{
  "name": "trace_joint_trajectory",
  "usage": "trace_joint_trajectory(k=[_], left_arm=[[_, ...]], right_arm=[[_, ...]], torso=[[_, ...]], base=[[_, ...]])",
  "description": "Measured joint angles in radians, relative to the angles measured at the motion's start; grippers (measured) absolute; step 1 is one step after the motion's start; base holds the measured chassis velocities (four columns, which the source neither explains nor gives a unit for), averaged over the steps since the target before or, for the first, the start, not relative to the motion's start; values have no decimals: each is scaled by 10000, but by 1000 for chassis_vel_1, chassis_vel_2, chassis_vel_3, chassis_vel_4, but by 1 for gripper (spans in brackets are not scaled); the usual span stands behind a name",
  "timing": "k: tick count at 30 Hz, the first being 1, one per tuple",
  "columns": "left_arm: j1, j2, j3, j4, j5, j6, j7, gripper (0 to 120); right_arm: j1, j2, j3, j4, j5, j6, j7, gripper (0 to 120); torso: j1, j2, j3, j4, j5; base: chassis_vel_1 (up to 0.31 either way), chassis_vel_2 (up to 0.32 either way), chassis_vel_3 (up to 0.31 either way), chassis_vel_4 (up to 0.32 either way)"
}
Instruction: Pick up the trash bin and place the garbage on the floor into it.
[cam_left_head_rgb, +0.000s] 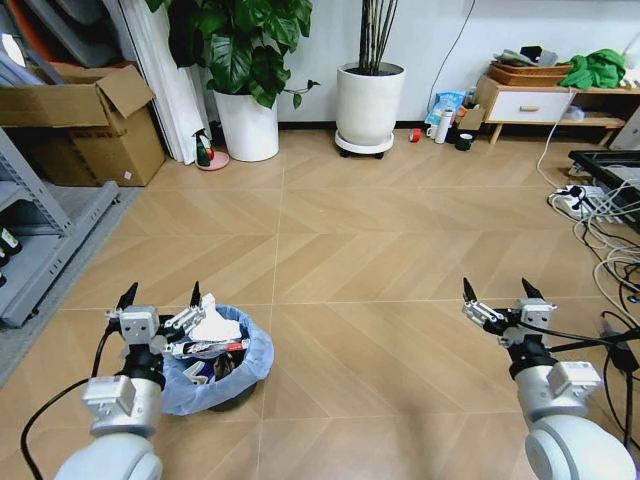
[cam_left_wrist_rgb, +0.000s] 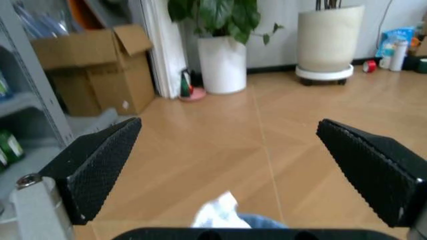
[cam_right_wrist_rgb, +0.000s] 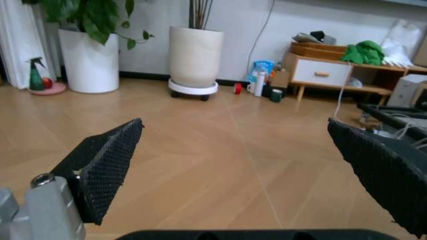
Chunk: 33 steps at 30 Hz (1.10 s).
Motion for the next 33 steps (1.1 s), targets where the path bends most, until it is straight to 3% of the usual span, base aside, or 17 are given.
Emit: trace_joint_trajectory(k=[10,17,33], left_arm=[[-861,-580,708,1388,107,-264,1009,100],[-179,-1184,684,708,954,-391,1426,100],[-146,-1202,677,662,993,-389,1416,100]], right_arm=[[307,231,-717,-68,-496,-325,258,100],[-393,506,-720,468,-991,-185,256,100],[-415,509,-714,488,-1007,-172,269,100]], torso=[[0,0,2,1,6],[0,0,1,0,1],[0,0,1,0,0]], base=[[0,0,0,0],[0,0,0,0],[0,0,0,0]])
